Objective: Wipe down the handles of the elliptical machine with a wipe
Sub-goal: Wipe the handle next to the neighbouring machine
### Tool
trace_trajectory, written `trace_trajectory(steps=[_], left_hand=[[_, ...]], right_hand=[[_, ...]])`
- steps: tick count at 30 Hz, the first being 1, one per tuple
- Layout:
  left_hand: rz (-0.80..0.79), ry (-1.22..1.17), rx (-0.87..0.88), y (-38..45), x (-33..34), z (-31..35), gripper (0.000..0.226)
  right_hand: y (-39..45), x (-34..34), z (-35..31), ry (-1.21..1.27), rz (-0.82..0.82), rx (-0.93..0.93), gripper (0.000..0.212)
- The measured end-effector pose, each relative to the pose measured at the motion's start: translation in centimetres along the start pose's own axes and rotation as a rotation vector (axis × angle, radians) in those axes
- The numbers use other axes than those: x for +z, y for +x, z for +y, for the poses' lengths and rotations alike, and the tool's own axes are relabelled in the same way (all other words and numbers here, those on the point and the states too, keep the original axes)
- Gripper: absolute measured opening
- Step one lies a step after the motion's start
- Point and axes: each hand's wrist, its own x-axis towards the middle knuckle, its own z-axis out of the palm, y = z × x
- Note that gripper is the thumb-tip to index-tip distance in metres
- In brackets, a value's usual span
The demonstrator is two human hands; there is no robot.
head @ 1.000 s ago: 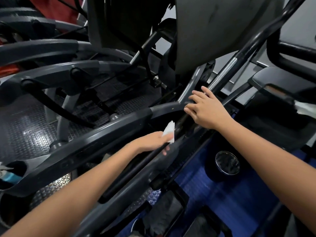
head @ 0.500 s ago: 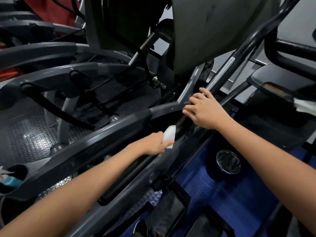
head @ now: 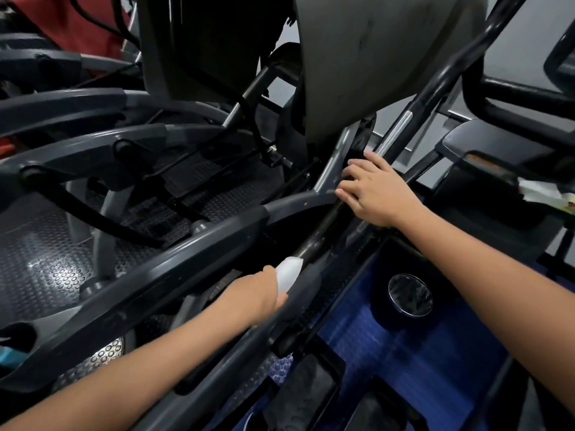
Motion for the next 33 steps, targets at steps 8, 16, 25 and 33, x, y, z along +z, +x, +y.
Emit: trace_trajectory(steps=[8,16,25,33], left_hand=[[0.035,-0.246,0.075,6.2,-1.6,2.6,0.051],[-0.407,-1.039,0.151,6.0,-0.5,-1.2,0.066],[-0.525,-0.994,0.263,-2.1,2.0,-7.2,0.047],[-0.091,-0.205,0.105,-0.9,0.5,-2.9,0.049]], right_hand=[[0.1,0.2,-0.6,-0.002,0.070,0.005,0.052],[-0.2,0.2,-2.1,-0.020,0.015,0.035,0.053],[-0.3,0.4,-2.6,-0.051,0.030,0.045,0.057],[-0.3,0.8,-2.8,-0.055,0.033,0.038,0.051]])
